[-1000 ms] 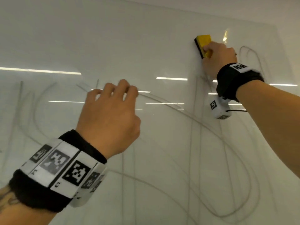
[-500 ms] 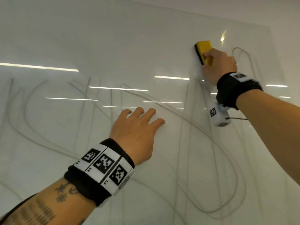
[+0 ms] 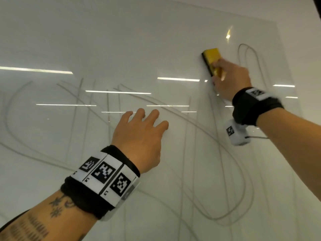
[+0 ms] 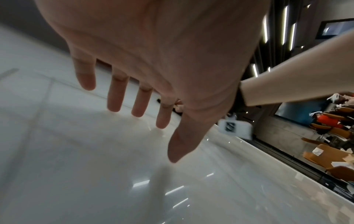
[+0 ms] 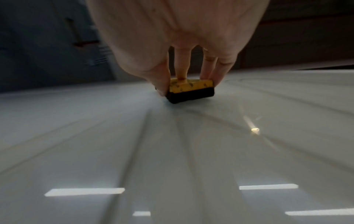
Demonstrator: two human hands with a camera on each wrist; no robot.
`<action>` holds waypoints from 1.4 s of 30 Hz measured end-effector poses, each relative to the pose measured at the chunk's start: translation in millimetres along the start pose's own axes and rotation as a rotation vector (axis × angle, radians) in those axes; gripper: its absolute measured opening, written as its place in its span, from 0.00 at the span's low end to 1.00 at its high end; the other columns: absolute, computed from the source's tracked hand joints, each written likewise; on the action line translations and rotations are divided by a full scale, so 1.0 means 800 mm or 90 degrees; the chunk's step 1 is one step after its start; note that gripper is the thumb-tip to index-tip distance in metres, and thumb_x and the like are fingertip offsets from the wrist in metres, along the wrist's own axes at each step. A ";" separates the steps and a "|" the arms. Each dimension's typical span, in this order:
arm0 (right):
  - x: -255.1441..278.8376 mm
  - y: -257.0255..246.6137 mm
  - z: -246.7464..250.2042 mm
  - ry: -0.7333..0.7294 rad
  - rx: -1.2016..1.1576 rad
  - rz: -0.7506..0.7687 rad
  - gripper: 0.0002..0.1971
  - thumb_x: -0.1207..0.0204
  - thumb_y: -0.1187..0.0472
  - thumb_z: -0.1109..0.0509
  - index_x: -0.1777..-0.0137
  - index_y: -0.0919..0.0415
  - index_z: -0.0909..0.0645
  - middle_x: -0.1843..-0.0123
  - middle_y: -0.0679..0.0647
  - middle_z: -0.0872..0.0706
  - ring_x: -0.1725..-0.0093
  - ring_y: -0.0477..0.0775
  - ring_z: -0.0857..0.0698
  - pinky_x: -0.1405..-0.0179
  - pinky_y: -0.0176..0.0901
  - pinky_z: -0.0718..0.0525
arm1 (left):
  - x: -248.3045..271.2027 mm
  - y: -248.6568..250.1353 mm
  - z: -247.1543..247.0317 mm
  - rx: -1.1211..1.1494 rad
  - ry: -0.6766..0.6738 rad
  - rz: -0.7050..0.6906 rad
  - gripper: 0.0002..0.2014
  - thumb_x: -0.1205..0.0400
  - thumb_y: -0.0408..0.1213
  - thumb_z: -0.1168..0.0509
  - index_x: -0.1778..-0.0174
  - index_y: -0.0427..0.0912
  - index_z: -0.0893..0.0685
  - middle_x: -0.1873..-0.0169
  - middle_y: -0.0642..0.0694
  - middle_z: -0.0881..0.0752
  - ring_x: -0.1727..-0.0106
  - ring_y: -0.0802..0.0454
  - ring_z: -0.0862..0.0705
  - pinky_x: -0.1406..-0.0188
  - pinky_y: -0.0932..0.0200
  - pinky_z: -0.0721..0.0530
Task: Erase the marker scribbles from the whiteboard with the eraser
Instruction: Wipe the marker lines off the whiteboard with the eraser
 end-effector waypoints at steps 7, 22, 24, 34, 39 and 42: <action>-0.015 0.045 0.007 -0.011 0.050 0.136 0.25 0.17 0.52 0.32 0.20 0.38 0.28 0.25 0.55 0.18 0.33 0.69 0.21 0.29 0.53 0.24 | -0.023 0.023 0.009 -0.025 -0.025 0.086 0.29 0.20 0.54 0.37 0.25 0.59 0.40 0.24 0.50 0.43 0.26 0.41 0.38 0.32 0.43 0.28; -0.095 0.140 0.043 0.036 0.035 0.018 0.22 0.16 0.56 0.34 0.23 0.42 0.24 0.27 0.64 0.19 0.30 0.72 0.22 0.27 0.52 0.25 | -0.033 0.045 0.005 -0.061 -0.016 0.167 0.29 0.21 0.53 0.37 0.27 0.60 0.42 0.32 0.53 0.39 0.35 0.47 0.32 0.55 0.55 0.26; -0.129 0.157 0.059 0.068 0.025 -0.078 0.22 0.18 0.58 0.34 0.25 0.43 0.23 0.29 0.66 0.20 0.34 0.74 0.19 0.30 0.54 0.22 | -0.030 0.046 0.003 -0.059 -0.013 0.164 0.29 0.21 0.54 0.37 0.27 0.61 0.42 0.30 0.54 0.40 0.33 0.47 0.32 0.49 0.55 0.23; -0.116 0.151 0.045 0.016 0.025 0.034 0.22 0.17 0.56 0.33 0.24 0.42 0.25 0.27 0.64 0.20 0.29 0.75 0.23 0.26 0.57 0.23 | -0.029 0.048 0.000 -0.081 0.028 0.163 0.30 0.26 0.50 0.29 0.29 0.58 0.32 0.31 0.51 0.31 0.39 0.44 0.25 0.56 0.57 0.32; -0.154 0.147 0.067 0.039 -0.011 -0.097 0.24 0.21 0.57 0.31 0.24 0.43 0.22 0.26 0.66 0.23 0.30 0.74 0.22 0.27 0.54 0.23 | -0.031 0.043 -0.006 -0.105 0.029 0.153 0.34 0.46 0.46 0.17 0.42 0.52 0.18 0.45 0.46 0.19 0.55 0.40 0.18 0.67 0.57 0.33; -0.130 0.115 0.041 -0.003 -0.023 0.001 0.22 0.17 0.54 0.34 0.24 0.41 0.23 0.26 0.66 0.23 0.27 0.74 0.25 0.26 0.53 0.25 | -0.034 0.043 -0.006 -0.112 0.052 0.141 0.36 0.53 0.44 0.15 0.47 0.49 0.15 0.51 0.44 0.18 0.63 0.41 0.19 0.69 0.57 0.34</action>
Point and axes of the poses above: each hand's wrist, its own x-axis away from the middle knuckle, its own z-axis out of the back of the hand, y = z × x, the point moved 3 cm from there along -x, towards the middle knuckle
